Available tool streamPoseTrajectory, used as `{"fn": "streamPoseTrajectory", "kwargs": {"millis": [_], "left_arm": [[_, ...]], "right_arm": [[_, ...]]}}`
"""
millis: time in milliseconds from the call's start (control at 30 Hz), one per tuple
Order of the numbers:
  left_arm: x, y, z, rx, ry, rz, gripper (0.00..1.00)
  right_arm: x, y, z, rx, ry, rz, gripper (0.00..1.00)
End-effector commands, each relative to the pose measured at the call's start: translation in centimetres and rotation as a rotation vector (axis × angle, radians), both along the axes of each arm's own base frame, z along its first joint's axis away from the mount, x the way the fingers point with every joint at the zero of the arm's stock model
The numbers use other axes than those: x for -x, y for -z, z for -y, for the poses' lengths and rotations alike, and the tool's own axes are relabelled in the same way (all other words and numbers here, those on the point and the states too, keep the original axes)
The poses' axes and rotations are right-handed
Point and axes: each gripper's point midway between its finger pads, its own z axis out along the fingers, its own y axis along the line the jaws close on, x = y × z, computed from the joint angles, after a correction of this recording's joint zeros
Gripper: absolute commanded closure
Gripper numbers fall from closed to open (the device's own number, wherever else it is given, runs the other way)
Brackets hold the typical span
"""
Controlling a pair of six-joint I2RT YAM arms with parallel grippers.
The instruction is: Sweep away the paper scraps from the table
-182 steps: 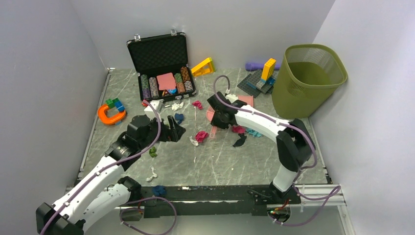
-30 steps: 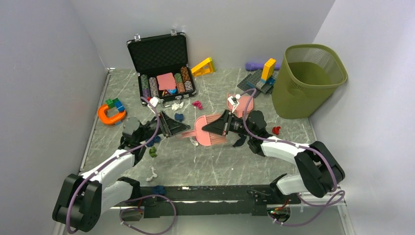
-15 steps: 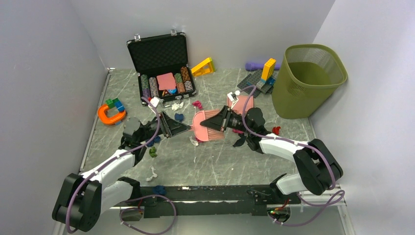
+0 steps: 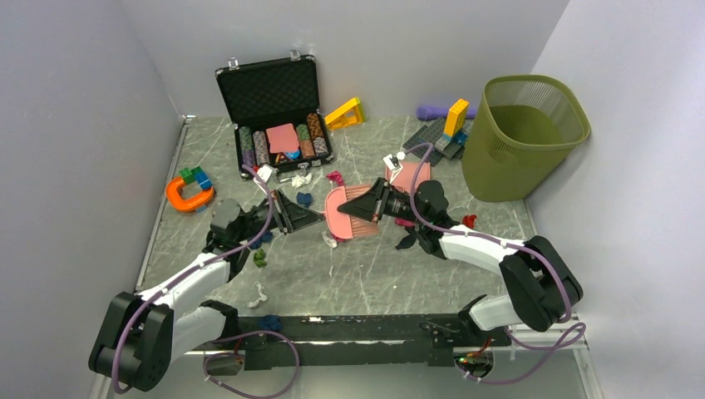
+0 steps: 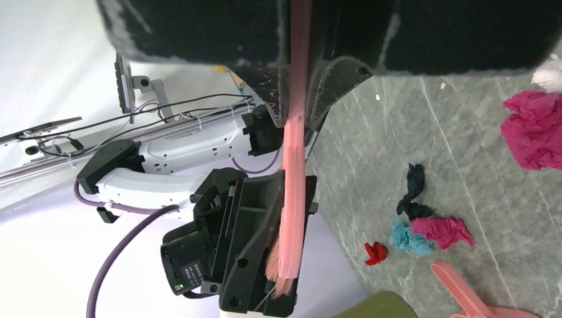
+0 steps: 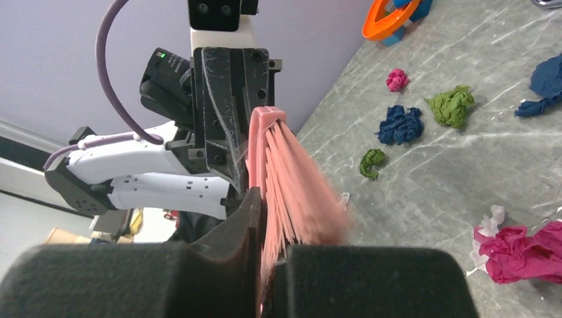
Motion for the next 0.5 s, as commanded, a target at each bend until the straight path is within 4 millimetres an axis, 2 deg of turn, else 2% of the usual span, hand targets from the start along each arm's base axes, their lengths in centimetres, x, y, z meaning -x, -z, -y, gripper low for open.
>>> {"fn": "streamPoseTrajectory", "kwargs": {"millis": [0,67,133,167,200,333,467], "left_arm": [[0.4,-1.3,0.3,0.0,0.032,0.067,1.0],[0.4,-1.2,0.3,-0.01,0.033,0.073,1.0],[0.4,-1.2,0.2,-0.025,0.03,0.079,1.0],[0.5,-1.1,0.0,-0.035,0.029,0.082,1.0],[0.5,-1.0,-0.2,-0.047,0.023,0.084,1.0],[-0.1,0.3,-1.8,-0.147,-0.028,0.037,1.0],[-1.3,1.7,-4.2,-0.39,-0.146,-0.002,1.0]], "right_arm": [[-0.7,-1.2,-0.1,-0.002,0.042,0.074,0.89],[-0.6,-1.1,0.1,0.005,0.047,0.078,0.63],[-0.5,-1.1,0.3,0.017,0.057,0.084,0.32],[-0.6,-1.1,0.5,0.031,0.07,0.087,0.2],[-0.7,-0.9,0.8,0.052,0.086,0.089,0.13],[-1.8,0.0,2.9,0.174,0.195,0.091,0.04],[-3.6,0.9,6.5,0.342,0.386,0.091,0.01]]}}
